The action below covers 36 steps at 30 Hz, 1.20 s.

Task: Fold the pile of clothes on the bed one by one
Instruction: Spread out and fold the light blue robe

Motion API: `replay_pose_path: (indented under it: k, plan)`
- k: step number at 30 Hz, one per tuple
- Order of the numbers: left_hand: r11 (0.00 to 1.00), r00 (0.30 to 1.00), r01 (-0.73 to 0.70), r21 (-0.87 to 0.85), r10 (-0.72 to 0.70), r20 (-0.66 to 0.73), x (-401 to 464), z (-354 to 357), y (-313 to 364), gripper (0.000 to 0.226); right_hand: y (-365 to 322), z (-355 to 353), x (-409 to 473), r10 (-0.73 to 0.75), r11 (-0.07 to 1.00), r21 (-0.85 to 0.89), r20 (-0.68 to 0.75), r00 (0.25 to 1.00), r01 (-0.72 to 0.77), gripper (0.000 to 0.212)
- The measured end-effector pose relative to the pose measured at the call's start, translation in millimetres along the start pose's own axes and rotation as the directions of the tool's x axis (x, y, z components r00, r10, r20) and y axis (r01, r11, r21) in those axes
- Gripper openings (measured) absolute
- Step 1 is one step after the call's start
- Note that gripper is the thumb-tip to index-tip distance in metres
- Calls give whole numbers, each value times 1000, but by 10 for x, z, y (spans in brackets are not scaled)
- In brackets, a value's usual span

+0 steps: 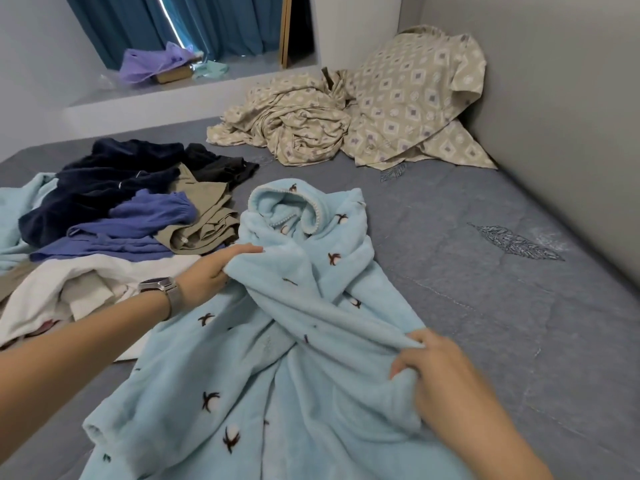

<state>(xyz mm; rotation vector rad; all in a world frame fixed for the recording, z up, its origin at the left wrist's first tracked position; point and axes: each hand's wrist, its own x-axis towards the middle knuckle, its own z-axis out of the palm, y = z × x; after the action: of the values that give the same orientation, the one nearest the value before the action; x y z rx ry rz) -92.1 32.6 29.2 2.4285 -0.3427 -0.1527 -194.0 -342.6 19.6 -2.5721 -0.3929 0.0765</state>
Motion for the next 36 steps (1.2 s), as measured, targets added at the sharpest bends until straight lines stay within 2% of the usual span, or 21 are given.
replay_pose_path:
  k: [2, 3, 6, 8, 10, 12, 15, 18, 20, 21, 22, 23, 24, 25, 27, 28, 30, 32, 34, 35, 36]
  plan:
    - [994, 999, -8, 111, 13, -44, -16, -35, -5, 80, 110, -223, 2, -142, 990, 7, -83, 986, 143, 44]
    - [985, 999, -16, 171, 24, -46, -18, -37, -23, 81, 123, -311, -38, -174, 984, 13, -88, 981, 176, 46]
    - [904, 986, -19, 426, -53, 156, -62, 10, -50, 86, 102, -246, -222, -148, 989, 5, -41, 988, 149, 54]
    - [814, 932, -23, 581, -193, 307, -123, 57, 14, 93, 80, -182, -257, -158, 987, -3, 68, 985, 158, 46]
    - [820, 928, -34, 572, -187, 322, -199, 125, 98, 81, -3, -204, -252, -100, 992, 96, 213, 972, 81, 45]
    - [889, 964, -80, 450, -45, 262, -277, 241, 181, 65, -32, -226, -199, -28, 990, 144, 147, 989, 7, 66]
    - [939, 981, -149, 309, 101, 165, -321, 529, 359, 51, -109, -153, -67, 20, 997, 75, 40, 999, -23, 73]
    - [871, 962, -172, 460, 49, 267, -320, 907, 502, 48, -196, 284, -54, -29, 999, -13, 252, 967, 33, 79]
    - [699, 942, -285, 656, 78, 326, -374, 1161, 368, 48, -203, 602, -114, -42, 982, -160, 327, 944, 99, 66]
    - [631, 931, -315, 709, 60, 361, -401, 1243, 285, 49, -252, 635, -149, -3, 976, -194, 445, 895, 100, 61]
    - [606, 929, -306, 734, 21, 370, -404, 1272, 236, 51, -285, 638, -166, 65, 975, -208, 602, 796, 78, 57]
    - [600, 929, -299, 742, 5, 370, -375, 1266, 208, 52, -332, 581, -164, 111, 974, -216, 702, 704, 62, 53]
    - [625, 926, -305, 719, 19, 377, -327, 1249, 188, 53, -361, 517, -149, 112, 979, -196, 737, 666, 52, 50]
    - [624, 927, -325, 711, 60, 370, -287, 1239, 181, 55, -393, 426, -128, 102, 983, -177, 754, 648, 50, 47]
    - [688, 918, -297, 662, 15, 397, -278, 1239, 225, 61, -429, 360, -41, 119, 985, -171, 728, 675, 10, 42]
    - [706, 926, -274, 653, 10, 379, -271, 1226, 261, 63, -434, 325, -9, 158, 984, -172, 683, 713, -54, 39]
    - [796, 960, -176, 579, 9, 279, -244, 1179, 289, 63, -361, 311, 39, 153, 988, -87, 511, 846, -127, 22]
    - [857, 987, -71, 511, -15, 161, -165, 1101, 269, 64, -309, 328, 121, 167, 985, -128, 498, 851, -118, 25]
    - [880, 997, 51, 473, -68, 20, -21, 989, 182, 67, -219, 516, 93, 184, 983, -126, 564, 805, -136, 51]
    - [875, 993, 116, 470, -98, -64, 71, 920, 127, 69, -166, 546, 128, 183, 983, -128, 632, 753, -131, 52]
    - [868, 979, 184, 462, -121, -162, 177, 847, 61, 71, -207, 478, 177, 210, 976, -173, 601, 772, -131, 47]
